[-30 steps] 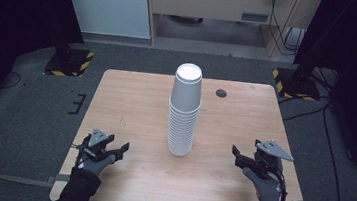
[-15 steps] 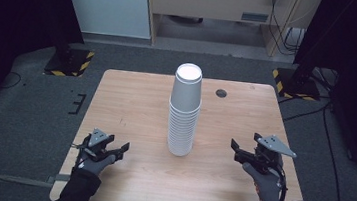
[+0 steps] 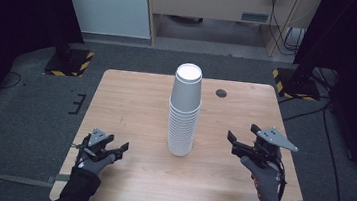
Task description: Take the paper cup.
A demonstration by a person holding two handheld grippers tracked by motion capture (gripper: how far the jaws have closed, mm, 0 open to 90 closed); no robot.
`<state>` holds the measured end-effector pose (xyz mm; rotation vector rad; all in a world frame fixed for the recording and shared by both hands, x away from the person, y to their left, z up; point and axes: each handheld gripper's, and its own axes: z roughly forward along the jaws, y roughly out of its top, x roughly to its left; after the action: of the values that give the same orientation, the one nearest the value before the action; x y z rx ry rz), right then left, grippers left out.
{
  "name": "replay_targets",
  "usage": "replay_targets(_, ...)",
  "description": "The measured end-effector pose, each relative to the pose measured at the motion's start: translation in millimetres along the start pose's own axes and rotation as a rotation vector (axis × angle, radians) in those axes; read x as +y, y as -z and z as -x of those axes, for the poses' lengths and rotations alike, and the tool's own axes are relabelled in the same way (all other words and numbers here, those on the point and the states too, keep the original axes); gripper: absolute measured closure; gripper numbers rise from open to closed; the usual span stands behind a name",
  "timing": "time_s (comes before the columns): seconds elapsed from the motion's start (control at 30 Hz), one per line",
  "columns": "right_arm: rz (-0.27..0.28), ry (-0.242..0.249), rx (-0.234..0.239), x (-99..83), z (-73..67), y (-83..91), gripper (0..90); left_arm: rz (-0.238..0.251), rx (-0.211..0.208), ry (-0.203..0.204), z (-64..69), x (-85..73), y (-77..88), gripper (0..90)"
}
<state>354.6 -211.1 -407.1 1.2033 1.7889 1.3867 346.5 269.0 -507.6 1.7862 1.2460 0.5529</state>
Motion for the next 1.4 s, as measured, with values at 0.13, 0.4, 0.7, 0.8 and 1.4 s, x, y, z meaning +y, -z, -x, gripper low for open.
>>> replay_targets(0.13, 0.021, 0.007, 0.006, 11.1, -4.2, 1.4, 13.2, -0.002, 0.000, 0.000, -0.1, -0.1, -0.2, 26.5)
replay_targets(0.4, 0.066, 0.016, 0.019, 36.2, -8.3, 5.0, 13.3, 0.000, 0.004, 0.000, -0.8, -0.1, 0.2, 26.4)
replay_targets(0.7, 0.091, 0.023, 0.027, 55.2, -9.0, 7.3, 13.4, -0.002, 0.003, 0.002, -0.9, -0.3, -0.4, 26.4)
replay_targets(0.8, 0.104, 0.023, 0.033, 62.5, -10.8, 7.3, 13.4, -0.003, 0.002, 0.002, -0.9, -0.3, -0.5, 26.4)
replay_targets(1.4, 0.131, 0.052, 0.096, 95.5, -34.1, -4.6, 13.0, -0.006, 0.003, 0.002, -1.7, -0.5, -1.3, 26.3)
